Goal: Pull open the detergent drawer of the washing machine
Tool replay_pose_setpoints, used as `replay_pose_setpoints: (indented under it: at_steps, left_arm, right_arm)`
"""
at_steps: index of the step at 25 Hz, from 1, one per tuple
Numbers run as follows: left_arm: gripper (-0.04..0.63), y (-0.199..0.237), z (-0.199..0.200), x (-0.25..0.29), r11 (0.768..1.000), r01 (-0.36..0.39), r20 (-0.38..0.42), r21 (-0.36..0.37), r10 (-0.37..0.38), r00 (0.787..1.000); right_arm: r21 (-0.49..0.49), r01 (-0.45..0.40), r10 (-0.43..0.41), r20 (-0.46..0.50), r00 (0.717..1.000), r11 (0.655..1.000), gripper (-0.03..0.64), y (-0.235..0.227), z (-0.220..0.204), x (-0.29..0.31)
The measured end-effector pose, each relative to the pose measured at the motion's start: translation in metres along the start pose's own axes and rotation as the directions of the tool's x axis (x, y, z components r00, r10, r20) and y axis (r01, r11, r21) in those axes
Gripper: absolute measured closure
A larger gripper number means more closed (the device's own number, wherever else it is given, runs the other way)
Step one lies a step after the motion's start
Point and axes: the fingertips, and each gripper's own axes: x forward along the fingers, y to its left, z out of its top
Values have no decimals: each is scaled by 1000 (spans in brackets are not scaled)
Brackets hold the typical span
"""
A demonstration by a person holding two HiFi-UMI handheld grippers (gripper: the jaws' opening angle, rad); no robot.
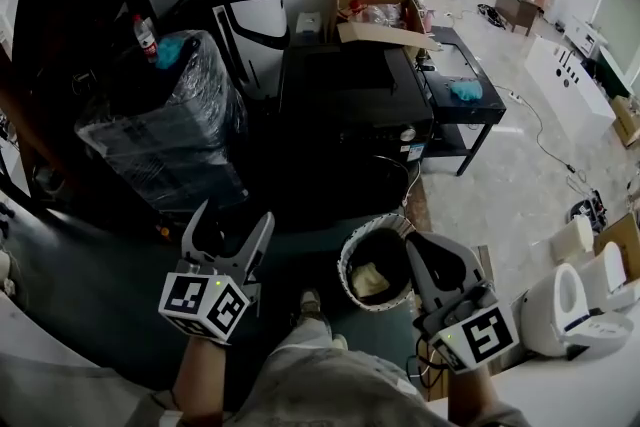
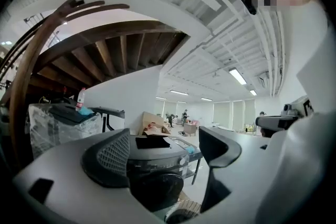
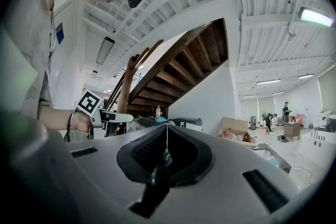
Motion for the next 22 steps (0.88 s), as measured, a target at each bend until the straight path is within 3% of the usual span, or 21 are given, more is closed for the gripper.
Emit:
replay_pose_setpoints:
  at_steps: [3, 9, 16, 22]
  left_arm:
    - [184, 6, -11, 14, 996, 16, -2, -91, -16, 1000]
    - [184, 23, -35, 50, 962, 47, -3, -268, -49, 999]
    - [184, 55, -57, 96, 902, 54, 22, -429, -49, 999]
    - [184, 92, -75, 147, 833, 74, 18, -549, -78, 997]
  right_arm:
    - [-1, -3, 3, -12, 1000, 1000, 583, -6, -4, 7]
    - [4, -2, 2, -39, 999, 1000, 583, -21, -13, 32]
    - [10, -8, 9, -74, 997, 1000, 583, -39, -27, 81]
    - [17, -7, 8, -96, 995, 1000, 583, -51, -34, 141]
